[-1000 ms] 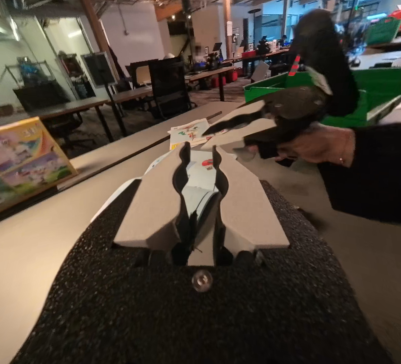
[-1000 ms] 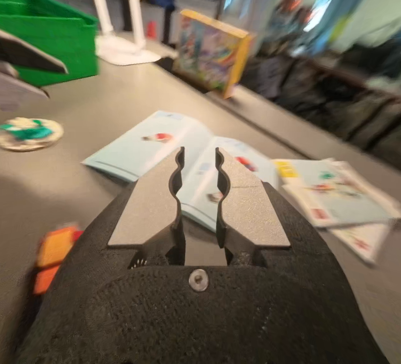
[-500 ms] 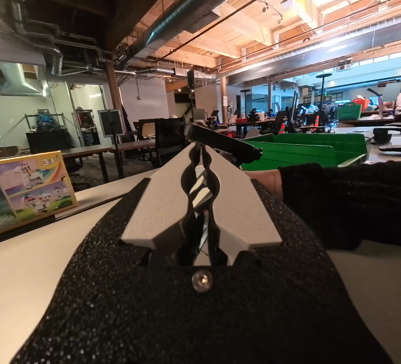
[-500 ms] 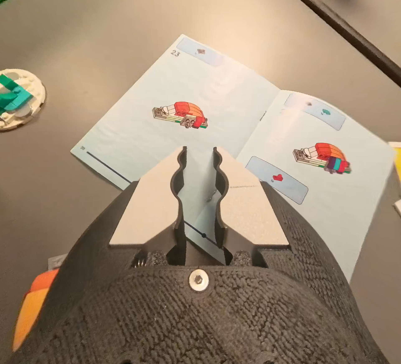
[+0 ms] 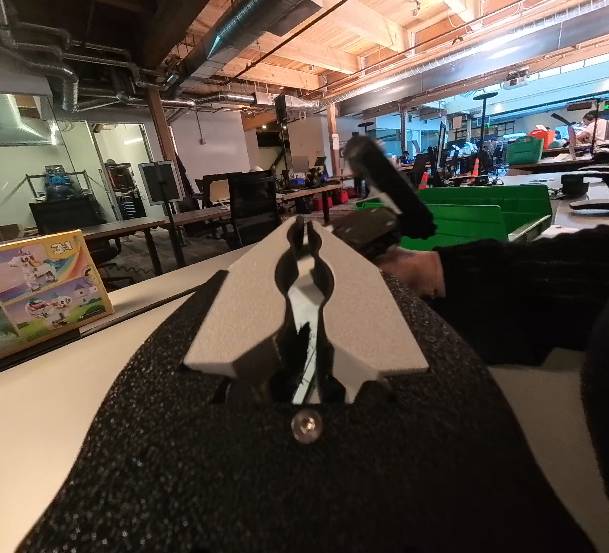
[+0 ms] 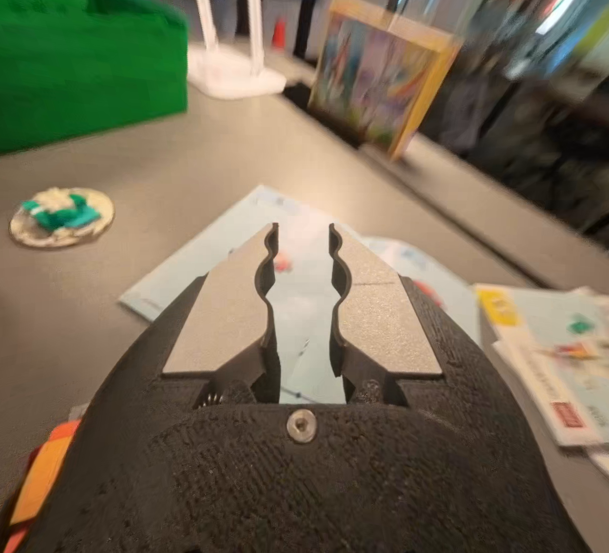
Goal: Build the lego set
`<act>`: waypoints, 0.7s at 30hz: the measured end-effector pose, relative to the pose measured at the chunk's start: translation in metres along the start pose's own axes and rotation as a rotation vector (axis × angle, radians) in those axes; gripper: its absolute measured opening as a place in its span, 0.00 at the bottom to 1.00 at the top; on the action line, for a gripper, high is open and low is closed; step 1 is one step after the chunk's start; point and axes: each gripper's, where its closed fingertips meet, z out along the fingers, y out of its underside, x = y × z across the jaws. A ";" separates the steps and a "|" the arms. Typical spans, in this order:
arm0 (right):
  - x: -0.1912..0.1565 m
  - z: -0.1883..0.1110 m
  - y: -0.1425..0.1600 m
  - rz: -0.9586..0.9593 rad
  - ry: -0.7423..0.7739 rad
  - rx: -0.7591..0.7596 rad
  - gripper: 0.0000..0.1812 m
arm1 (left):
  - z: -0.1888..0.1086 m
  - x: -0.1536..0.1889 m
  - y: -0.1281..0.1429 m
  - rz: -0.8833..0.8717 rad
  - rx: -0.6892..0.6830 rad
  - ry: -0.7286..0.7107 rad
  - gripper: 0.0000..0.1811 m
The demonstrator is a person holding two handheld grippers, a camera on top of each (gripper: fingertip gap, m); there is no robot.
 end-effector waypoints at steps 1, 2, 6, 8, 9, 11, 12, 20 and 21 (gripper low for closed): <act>0.011 -0.011 -0.015 -0.036 0.082 0.096 0.15 | 0.000 0.000 0.000 0.005 -0.002 0.000 0.00; 0.024 -0.023 -0.026 -0.073 0.182 0.181 0.15 | 0.000 0.000 0.000 0.006 -0.002 0.001 0.00; 0.071 -0.072 -0.033 -0.157 0.516 0.356 0.14 | 0.001 0.006 -0.001 -0.005 0.005 0.029 0.00; 0.083 -0.081 -0.026 -0.177 0.585 0.345 0.14 | 0.001 0.014 -0.003 -0.003 0.014 0.063 0.01; 0.087 -0.083 -0.022 -0.179 0.607 0.339 0.14 | 0.001 0.020 -0.004 0.001 0.018 0.091 0.01; 0.095 -0.083 -0.014 -0.156 0.624 0.318 0.15 | -0.001 0.034 -0.008 0.032 0.024 0.147 0.02; 0.098 -0.083 -0.013 -0.144 0.633 0.312 0.15 | -0.004 0.041 -0.014 0.077 0.029 0.154 0.02; 0.106 -0.088 -0.008 -0.097 0.663 0.313 0.14 | -0.074 0.023 -0.050 0.138 -0.066 0.028 0.03; 0.110 -0.089 -0.007 -0.090 0.686 0.307 0.15 | -0.084 0.015 -0.050 0.146 -0.099 -0.011 0.04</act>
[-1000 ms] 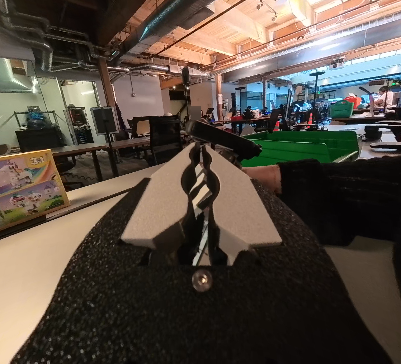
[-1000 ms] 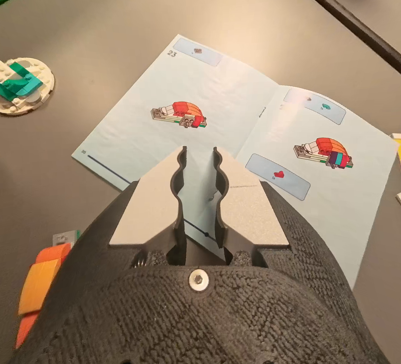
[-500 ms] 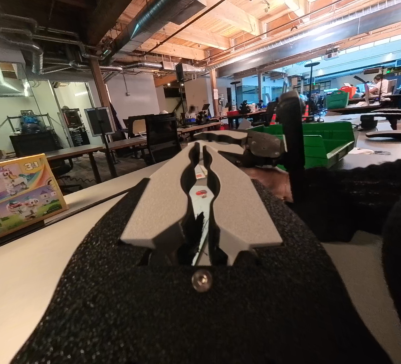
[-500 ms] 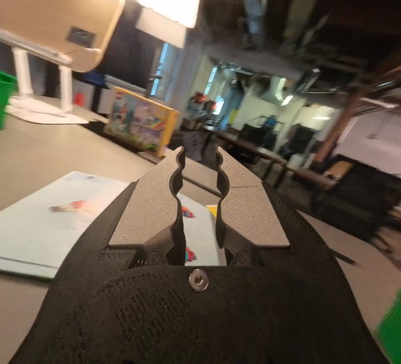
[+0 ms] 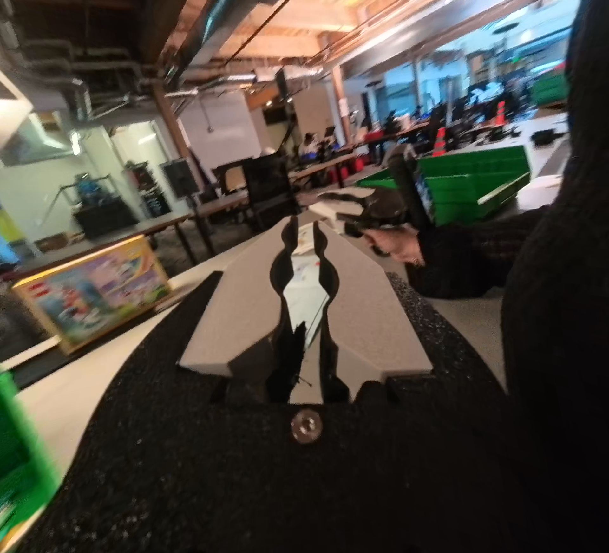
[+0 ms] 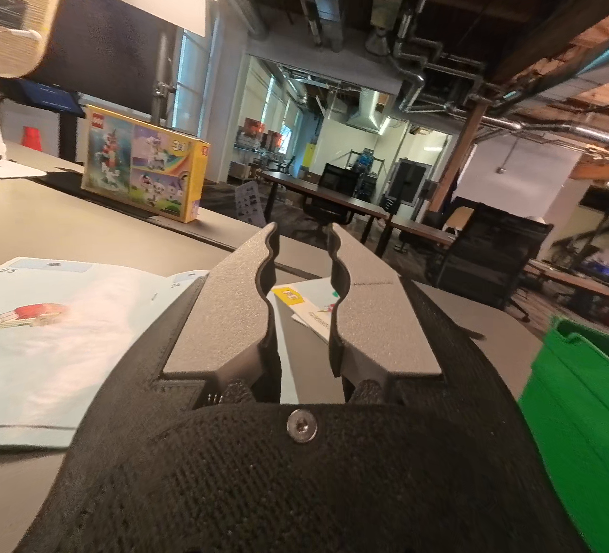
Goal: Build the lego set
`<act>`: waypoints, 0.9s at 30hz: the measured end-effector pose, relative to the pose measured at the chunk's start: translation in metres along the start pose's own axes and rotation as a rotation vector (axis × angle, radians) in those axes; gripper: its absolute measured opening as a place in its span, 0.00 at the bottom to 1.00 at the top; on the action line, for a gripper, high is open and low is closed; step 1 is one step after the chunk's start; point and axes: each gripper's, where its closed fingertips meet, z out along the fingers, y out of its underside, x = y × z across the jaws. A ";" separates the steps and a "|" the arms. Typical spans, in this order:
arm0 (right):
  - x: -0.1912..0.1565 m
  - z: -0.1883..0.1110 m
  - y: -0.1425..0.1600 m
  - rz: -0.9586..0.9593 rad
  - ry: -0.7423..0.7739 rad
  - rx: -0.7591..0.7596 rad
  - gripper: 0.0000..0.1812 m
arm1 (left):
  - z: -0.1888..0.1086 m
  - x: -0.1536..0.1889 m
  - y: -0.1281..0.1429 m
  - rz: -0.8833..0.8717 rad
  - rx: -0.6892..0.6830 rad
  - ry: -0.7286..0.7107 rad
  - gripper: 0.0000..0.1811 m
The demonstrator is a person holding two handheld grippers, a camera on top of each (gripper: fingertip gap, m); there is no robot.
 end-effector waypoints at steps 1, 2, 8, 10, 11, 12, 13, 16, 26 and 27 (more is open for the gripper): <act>0.002 0.000 0.000 -0.003 0.015 -0.002 0.16 | -0.011 -0.006 -0.001 -0.005 -0.020 -0.030 0.04; 0.003 0.000 0.000 -0.004 0.020 -0.002 0.16 | -0.022 -0.011 -0.002 -0.016 -0.036 -0.056 0.04; 0.003 -0.001 -0.002 -0.033 0.039 0.002 0.17 | -0.092 -0.057 -0.013 0.030 -0.155 -0.315 0.04; 0.004 0.001 0.000 -0.035 0.049 -0.011 0.22 | -0.123 -0.092 -0.009 0.049 -0.255 -0.475 0.03; 0.005 0.001 0.001 -0.039 0.055 -0.016 0.22 | -0.137 -0.110 -0.004 0.047 -0.322 -0.532 0.05; 0.005 0.001 0.001 -0.044 0.059 -0.017 0.22 | -0.152 -0.128 0.004 0.040 -0.400 -0.588 0.06; 0.006 0.002 0.002 -0.045 0.062 -0.018 0.22 | -0.165 -0.146 0.015 0.016 -0.487 -0.631 0.08; 0.008 0.002 0.003 -0.037 0.072 -0.022 0.21 | -0.183 -0.177 0.059 -0.164 -0.738 -0.635 0.12; 0.017 0.003 0.007 0.034 0.088 -0.033 0.20 | -0.189 -0.200 0.174 -0.470 -1.207 -0.545 0.11; 0.017 0.003 0.007 0.036 0.087 -0.032 0.20 | -0.190 -0.201 0.177 -0.467 -1.217 -0.546 0.09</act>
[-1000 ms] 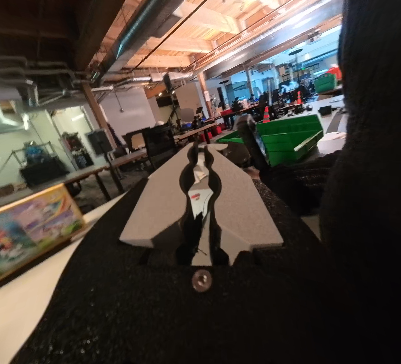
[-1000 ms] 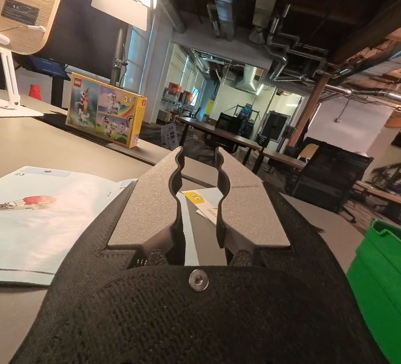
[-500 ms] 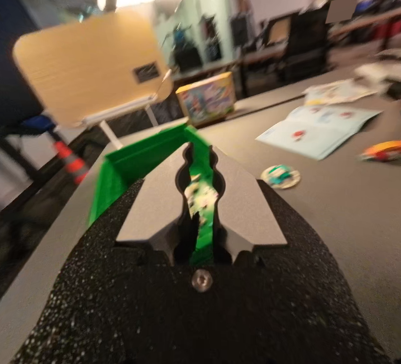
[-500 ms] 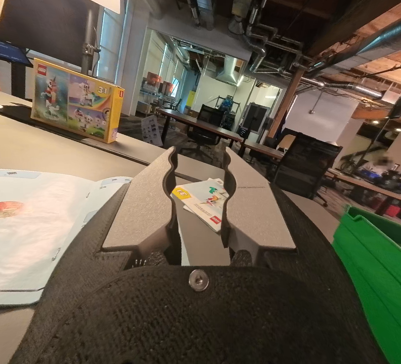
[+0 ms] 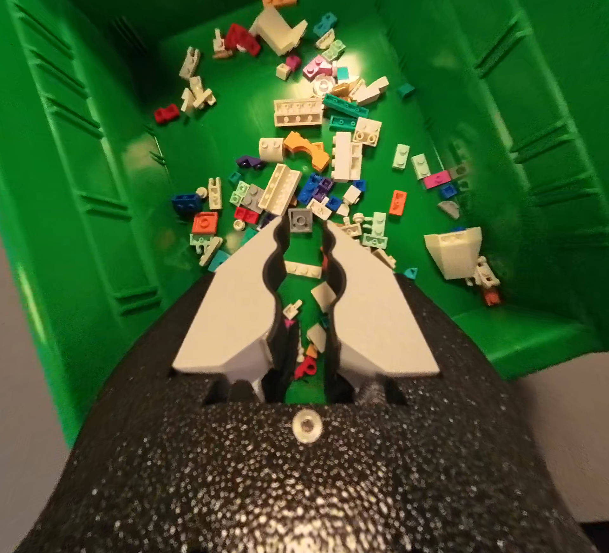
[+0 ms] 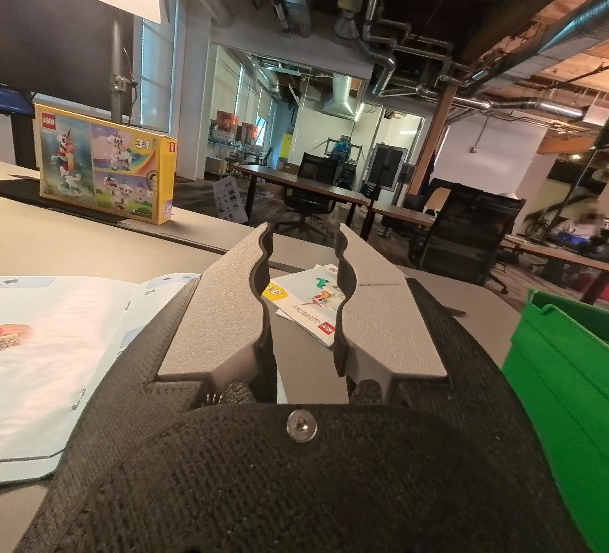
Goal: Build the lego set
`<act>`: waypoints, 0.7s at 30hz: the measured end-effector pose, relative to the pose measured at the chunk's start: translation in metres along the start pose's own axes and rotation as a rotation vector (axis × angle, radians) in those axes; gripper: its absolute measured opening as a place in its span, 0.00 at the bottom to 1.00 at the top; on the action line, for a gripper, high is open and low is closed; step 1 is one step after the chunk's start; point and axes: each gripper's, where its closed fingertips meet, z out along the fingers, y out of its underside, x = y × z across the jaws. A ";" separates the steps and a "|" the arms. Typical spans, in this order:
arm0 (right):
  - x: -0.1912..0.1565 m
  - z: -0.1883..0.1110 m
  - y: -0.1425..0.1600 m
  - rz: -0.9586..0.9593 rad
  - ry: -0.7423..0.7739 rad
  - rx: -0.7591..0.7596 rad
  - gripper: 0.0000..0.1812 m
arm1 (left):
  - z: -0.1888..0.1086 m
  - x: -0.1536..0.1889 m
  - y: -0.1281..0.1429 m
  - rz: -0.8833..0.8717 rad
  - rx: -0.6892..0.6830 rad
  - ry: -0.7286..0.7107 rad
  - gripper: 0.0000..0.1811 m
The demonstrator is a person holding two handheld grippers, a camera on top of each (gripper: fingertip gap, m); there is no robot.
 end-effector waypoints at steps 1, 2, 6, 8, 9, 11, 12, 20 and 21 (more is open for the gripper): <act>0.000 0.000 0.000 0.001 -0.002 0.000 0.20 | 0.003 0.000 0.002 0.001 -0.016 -0.003 0.10; -0.001 0.000 0.000 0.002 -0.006 0.001 0.20 | 0.006 0.000 0.005 0.002 -0.037 -0.003 0.10; -0.003 0.000 -0.001 0.005 -0.017 0.004 0.19 | 0.014 -0.003 0.013 0.022 -0.096 -0.037 0.12; -0.003 0.000 -0.001 0.009 -0.019 0.005 0.19 | 0.017 -0.005 0.014 0.020 -0.108 -0.043 0.13; -0.002 0.000 -0.001 0.012 -0.020 0.006 0.19 | 0.018 -0.005 0.015 0.016 -0.111 -0.041 0.15; -0.002 0.000 -0.001 0.016 -0.020 0.007 0.19 | 0.019 -0.006 0.013 0.015 -0.102 -0.037 0.14; -0.002 0.000 -0.001 0.017 -0.020 0.007 0.19 | 0.019 -0.006 0.013 0.021 -0.101 -0.040 0.12; -0.002 0.000 -0.001 0.016 -0.024 0.009 0.18 | 0.006 -0.007 0.000 0.103 -0.005 -0.079 0.08; -0.002 0.000 -0.001 0.020 -0.023 0.009 0.18 | -0.005 -0.006 -0.012 0.104 0.081 -0.084 0.08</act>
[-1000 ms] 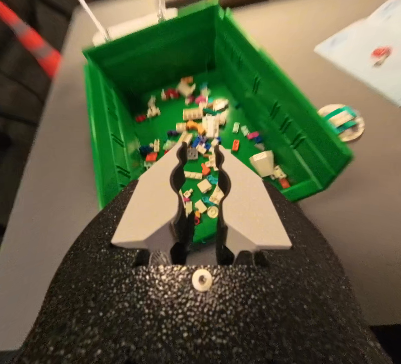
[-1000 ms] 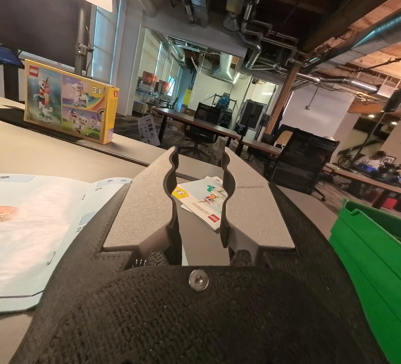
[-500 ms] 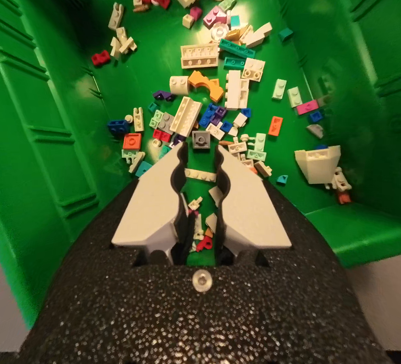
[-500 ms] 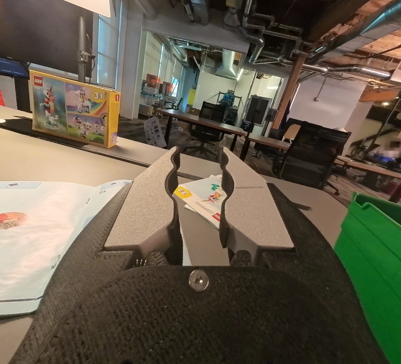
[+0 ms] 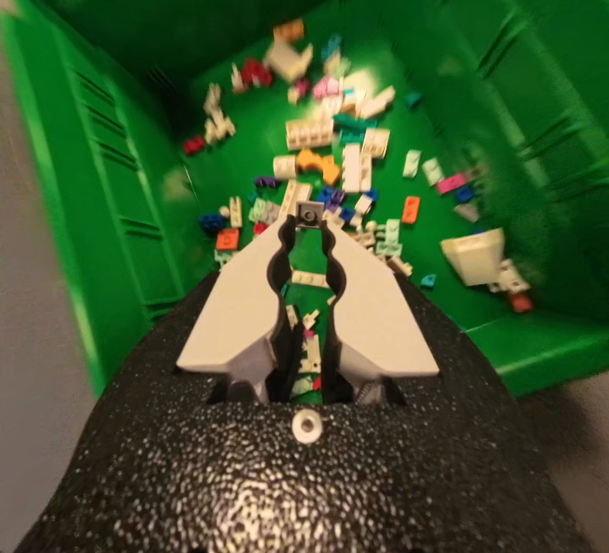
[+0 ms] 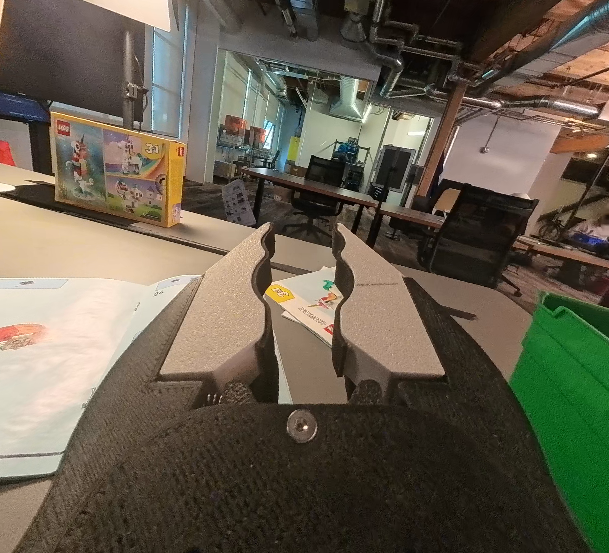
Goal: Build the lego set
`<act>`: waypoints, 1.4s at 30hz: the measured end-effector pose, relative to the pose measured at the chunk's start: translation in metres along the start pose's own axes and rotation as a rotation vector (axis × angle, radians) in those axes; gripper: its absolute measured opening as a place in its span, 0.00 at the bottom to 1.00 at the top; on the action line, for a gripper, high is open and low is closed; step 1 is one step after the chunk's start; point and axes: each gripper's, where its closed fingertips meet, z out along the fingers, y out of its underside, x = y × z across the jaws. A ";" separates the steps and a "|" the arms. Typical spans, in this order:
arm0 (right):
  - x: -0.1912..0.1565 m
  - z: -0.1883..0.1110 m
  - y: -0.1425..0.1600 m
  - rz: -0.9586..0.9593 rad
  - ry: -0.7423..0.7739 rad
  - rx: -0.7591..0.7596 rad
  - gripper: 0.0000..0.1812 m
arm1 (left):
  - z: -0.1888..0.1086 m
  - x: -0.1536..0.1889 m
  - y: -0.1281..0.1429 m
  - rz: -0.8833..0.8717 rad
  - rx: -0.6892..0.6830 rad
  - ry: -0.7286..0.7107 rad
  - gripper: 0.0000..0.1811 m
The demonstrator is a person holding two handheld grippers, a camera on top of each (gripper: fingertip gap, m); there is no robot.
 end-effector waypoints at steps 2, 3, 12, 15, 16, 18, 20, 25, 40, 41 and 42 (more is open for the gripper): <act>0.001 0.000 0.000 0.007 0.001 0.001 0.18 | -0.031 0.014 -0.035 -0.048 0.240 0.110 0.07; 0.000 0.001 0.000 0.001 -0.004 0.002 0.18 | -0.052 0.029 -0.054 -0.119 0.366 0.252 0.07; -0.008 -0.007 -0.014 -0.029 -0.052 0.063 0.17 | -0.162 0.094 -0.103 -0.376 0.682 0.930 0.07; -0.009 -0.017 -0.025 -0.019 -0.122 0.092 0.17 | -0.171 0.141 -0.112 -0.269 0.666 0.936 0.07; -0.016 -0.024 -0.034 -0.003 -0.197 0.106 0.14 | -0.171 0.161 -0.114 -0.208 0.671 0.920 0.07; -0.052 -0.047 -0.061 0.093 -0.484 0.117 0.08 | -0.168 0.207 -0.119 -0.073 0.694 0.911 0.07; -0.097 -0.081 -0.087 0.307 -0.830 0.026 0.07 | -0.164 0.254 -0.123 0.043 0.757 0.940 0.07; -0.157 -0.162 -0.142 0.449 -1.354 -0.021 0.03 | -0.156 0.333 -0.122 0.112 0.833 1.109 0.07; -0.160 -0.184 -0.138 0.441 -1.486 -0.074 0.02 | -0.160 0.355 -0.113 0.158 0.781 1.214 0.07; -0.160 -0.185 -0.138 0.441 -1.494 -0.081 0.01 | -0.159 0.357 -0.111 0.171 0.768 1.222 0.07; -0.160 -0.186 -0.136 0.436 -1.498 -0.084 0.01 | -0.159 0.358 -0.110 0.175 0.755 1.233 0.07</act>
